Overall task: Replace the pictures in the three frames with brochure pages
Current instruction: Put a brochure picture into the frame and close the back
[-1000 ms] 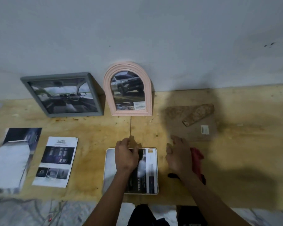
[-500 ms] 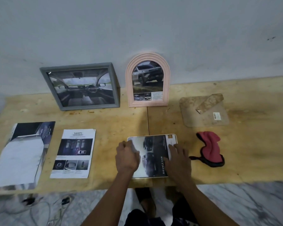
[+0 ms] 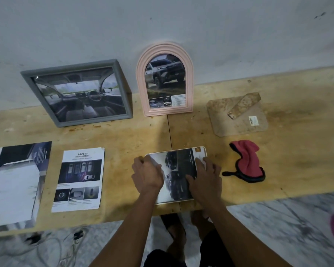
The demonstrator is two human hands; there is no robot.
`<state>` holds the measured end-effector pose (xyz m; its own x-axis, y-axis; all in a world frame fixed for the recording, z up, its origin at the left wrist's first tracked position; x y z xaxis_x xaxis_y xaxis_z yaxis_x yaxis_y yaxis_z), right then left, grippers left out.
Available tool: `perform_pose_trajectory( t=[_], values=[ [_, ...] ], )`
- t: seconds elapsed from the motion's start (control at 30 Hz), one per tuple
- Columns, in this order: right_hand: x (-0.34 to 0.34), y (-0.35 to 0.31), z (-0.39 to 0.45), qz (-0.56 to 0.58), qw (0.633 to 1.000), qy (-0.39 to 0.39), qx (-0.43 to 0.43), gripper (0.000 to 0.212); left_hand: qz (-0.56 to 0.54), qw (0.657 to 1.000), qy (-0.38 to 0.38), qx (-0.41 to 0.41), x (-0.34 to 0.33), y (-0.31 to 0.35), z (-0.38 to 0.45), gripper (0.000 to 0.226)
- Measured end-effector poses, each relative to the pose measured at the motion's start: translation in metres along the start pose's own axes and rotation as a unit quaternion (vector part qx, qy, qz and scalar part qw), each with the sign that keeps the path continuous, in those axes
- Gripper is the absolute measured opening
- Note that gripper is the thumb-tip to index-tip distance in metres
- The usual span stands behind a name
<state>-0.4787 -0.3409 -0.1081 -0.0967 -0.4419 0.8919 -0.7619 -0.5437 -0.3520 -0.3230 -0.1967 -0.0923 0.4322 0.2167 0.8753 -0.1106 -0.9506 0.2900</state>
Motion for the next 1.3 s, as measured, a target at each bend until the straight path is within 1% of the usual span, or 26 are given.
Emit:
perform_pose_trajectory(
  t=[0.1, 0.23, 0.43, 0.5, 0.57, 0.6, 0.63, 0.7, 0.73, 0.87, 1.0, 1.1, 1.23, 1.3],
  values=[
    [0.000, 0.000, 0.000, -0.002, 1.000, 0.001, -0.001, 0.064, -0.007, 1.000, 0.015, 0.012, 0.005, 0.000, 0.002, 0.043],
    [0.000, 0.000, 0.000, -0.006, 1.000, 0.004, 0.002, 0.063, -0.051, 0.997, 0.044, 0.022, 0.012, -0.001, 0.001, 0.034],
    [0.000, 0.000, 0.002, 0.001, 1.000, 0.004, 0.006, 0.062, -0.103, 0.992, 0.067, 0.002, 0.018, -0.001, -0.003, 0.028],
    [0.001, -0.001, 0.001, 0.004, 1.000, 0.008, 0.008, 0.063, -0.155, 0.987, 0.052, 0.007, 0.017, -0.007, -0.004, 0.034],
    [0.002, 0.000, 0.001, 0.006, 1.000, 0.006, 0.006, 0.064, -0.211, 0.976, 0.023, 0.050, 0.014, -0.020, -0.007, 0.044],
    [0.003, 0.000, 0.002, 0.008, 1.000, 0.003, 0.003, 0.064, -0.228, 0.971, 0.007, 0.077, 0.012, -0.027, -0.009, 0.047],
    [0.003, 0.001, 0.002, 0.011, 1.000, 0.000, 0.000, 0.064, -0.230, 0.969, -0.008, 0.093, 0.009, -0.033, -0.011, 0.043],
    [0.005, 0.001, 0.003, 0.017, 1.000, -0.007, -0.004, 0.065, -0.220, 0.971, -0.032, 0.088, 0.004, -0.040, -0.017, 0.023],
    [0.006, 0.000, 0.003, 0.021, 1.000, -0.012, -0.005, 0.066, -0.222, 0.971, -0.037, 0.081, 0.001, -0.041, -0.020, 0.018],
    [0.011, 0.001, 0.006, 0.050, 0.998, -0.032, -0.019, 0.067, -0.228, 0.971, -0.037, 0.057, -0.002, -0.040, -0.022, 0.020],
    [0.016, 0.002, 0.010, 0.080, 0.996, -0.041, -0.029, 0.066, -0.257, 0.961, -0.064, 0.077, -0.005, -0.043, -0.012, 0.023],
    [0.018, 0.003, 0.011, 0.105, 0.993, -0.036, -0.040, 0.066, -0.260, 0.959, -0.082, 0.076, -0.007, -0.046, -0.007, 0.022],
    [0.020, 0.003, 0.010, 0.123, 0.991, -0.032, -0.045, 0.068, -0.307, 0.945, -0.079, 0.076, -0.002, -0.047, -0.010, 0.021],
    [0.025, 0.001, 0.009, 0.130, 0.991, -0.012, -0.037, 0.069, -0.336, 0.936, -0.081, 0.062, 0.004, -0.048, -0.014, 0.023]
  ],
)
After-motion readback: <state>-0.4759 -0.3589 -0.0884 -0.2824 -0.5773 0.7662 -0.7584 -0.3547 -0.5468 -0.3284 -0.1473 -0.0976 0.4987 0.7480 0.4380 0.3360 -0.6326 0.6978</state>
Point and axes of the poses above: each hand's wrist, its own z-axis towards the middle knuckle, its own x-axis out of the back of the hand, y = z × x, the point moved 8 cm from there along z, towards the middle knuckle, and after that the axes turned 3 degrees about x, right-handed, at the moved point
